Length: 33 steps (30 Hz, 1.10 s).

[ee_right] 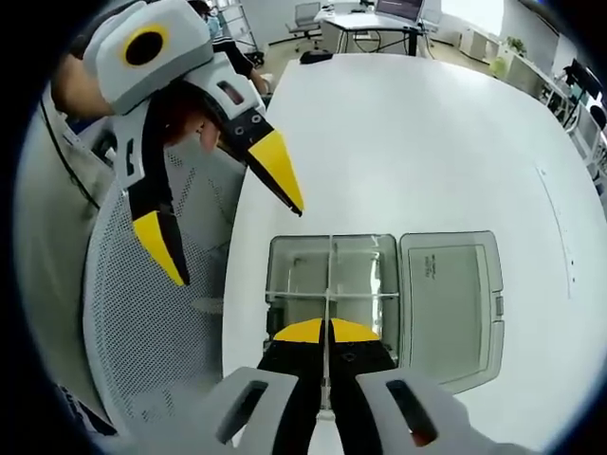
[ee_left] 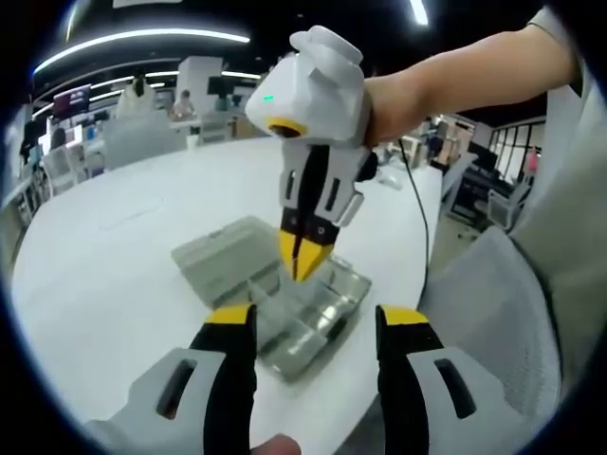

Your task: Insert the divider into the dual guide fixture by aligning both edges with the guide slots and pushing it downward to the bottom, including one-sided entry, uneven engagement, binding, and posture correction.

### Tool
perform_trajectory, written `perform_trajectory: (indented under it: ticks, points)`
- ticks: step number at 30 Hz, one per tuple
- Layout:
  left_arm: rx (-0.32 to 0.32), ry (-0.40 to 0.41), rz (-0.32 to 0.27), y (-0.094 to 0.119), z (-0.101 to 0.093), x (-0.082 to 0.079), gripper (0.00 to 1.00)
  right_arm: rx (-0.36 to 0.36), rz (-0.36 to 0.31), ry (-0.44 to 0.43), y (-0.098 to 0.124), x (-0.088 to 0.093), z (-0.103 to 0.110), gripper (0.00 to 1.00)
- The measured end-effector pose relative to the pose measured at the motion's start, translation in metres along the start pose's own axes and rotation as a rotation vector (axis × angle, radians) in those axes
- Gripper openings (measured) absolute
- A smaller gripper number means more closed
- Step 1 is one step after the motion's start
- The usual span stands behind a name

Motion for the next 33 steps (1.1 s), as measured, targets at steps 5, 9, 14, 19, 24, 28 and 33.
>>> perform_trajectory:
  ticks: [5, 9, 14, 19, 24, 28, 33]
  points:
    - [0.002, -0.002, -0.001, -0.0006, -0.0010, -0.0012, 0.49, 0.011, 0.020, 0.002, 0.0007, 0.0021, -0.0026, 0.00]
    - [0.001, -0.001, -0.002, -0.0003, -0.0004, -0.0013, 0.49, -0.001, 0.021, 0.015, -0.0011, 0.0009, -0.0002, 0.00]
    - [0.000, -0.002, -0.003, -0.0001, -0.0007, -0.0015, 0.49, 0.003, 0.028, 0.019, -0.0016, 0.0008, 0.0003, 0.00]
    - [-0.001, -0.002, -0.004, -0.0004, -0.0006, -0.0018, 0.49, 0.002, 0.024, 0.012, -0.0009, 0.0015, 0.0007, 0.00]
    - [-0.004, -0.003, -0.007, 0.0003, -0.0003, -0.0032, 0.49, 0.005, 0.022, 0.018, -0.0009, 0.0014, 0.0007, 0.00]
    - [-0.005, -0.006, -0.008, 0.0010, -0.0010, -0.0039, 0.49, 0.007, 0.018, 0.019, -0.0010, 0.0009, 0.0012, 0.00]
    - [-0.004, -0.005, -0.006, 0.0011, -0.0016, -0.0031, 0.49, 0.009, 0.014, 0.029, -0.0023, 0.0000, 0.0020, 0.00]
Point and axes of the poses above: the point that each gripper's makers call its tool centre point, and the gripper's own axes: y roughly backward along the fingers, z roughly to its left, x roughly out of its underside, the point moved 6 cm from there along y, roughly backward along the fingers, and after that the axes turned 7 degrees about y, right-handed, at the moved point
